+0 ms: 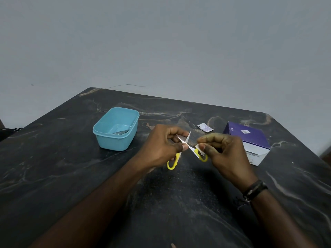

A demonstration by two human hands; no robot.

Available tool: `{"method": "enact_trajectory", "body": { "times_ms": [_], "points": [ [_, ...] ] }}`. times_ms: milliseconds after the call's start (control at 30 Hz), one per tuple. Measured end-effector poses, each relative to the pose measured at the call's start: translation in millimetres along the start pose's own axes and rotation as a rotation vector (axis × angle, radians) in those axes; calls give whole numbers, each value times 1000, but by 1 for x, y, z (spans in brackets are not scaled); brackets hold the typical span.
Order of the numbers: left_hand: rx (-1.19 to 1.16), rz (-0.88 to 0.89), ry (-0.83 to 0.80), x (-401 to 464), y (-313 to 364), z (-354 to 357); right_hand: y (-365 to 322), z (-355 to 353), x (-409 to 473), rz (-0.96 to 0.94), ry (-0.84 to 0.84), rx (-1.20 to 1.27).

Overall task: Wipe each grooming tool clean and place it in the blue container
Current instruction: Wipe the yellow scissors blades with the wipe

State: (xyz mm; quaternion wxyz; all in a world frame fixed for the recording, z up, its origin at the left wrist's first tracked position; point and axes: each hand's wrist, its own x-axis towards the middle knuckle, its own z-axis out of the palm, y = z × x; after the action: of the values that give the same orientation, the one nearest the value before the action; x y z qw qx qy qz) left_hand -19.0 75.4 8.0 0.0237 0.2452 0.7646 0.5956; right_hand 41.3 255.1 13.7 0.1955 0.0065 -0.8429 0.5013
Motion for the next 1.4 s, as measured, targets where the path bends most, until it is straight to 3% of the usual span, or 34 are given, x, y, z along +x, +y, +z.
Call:
{"method": "enact_trajectory", "body": {
  "times_ms": [167,367,933,1400],
  "points": [
    [-107,-66,58,-1,2,2,-2,-1,-1,28,-82,-7],
    [-134,-95,30,-3,5,4,-1,3,-1,19,-3,17],
    [-232,-208,42,-5,11,5,3,0,0,102,-213,119],
    [-241,-216,59,-3,14,-1,3,-6,1,118,-166,121]
  ]
}}
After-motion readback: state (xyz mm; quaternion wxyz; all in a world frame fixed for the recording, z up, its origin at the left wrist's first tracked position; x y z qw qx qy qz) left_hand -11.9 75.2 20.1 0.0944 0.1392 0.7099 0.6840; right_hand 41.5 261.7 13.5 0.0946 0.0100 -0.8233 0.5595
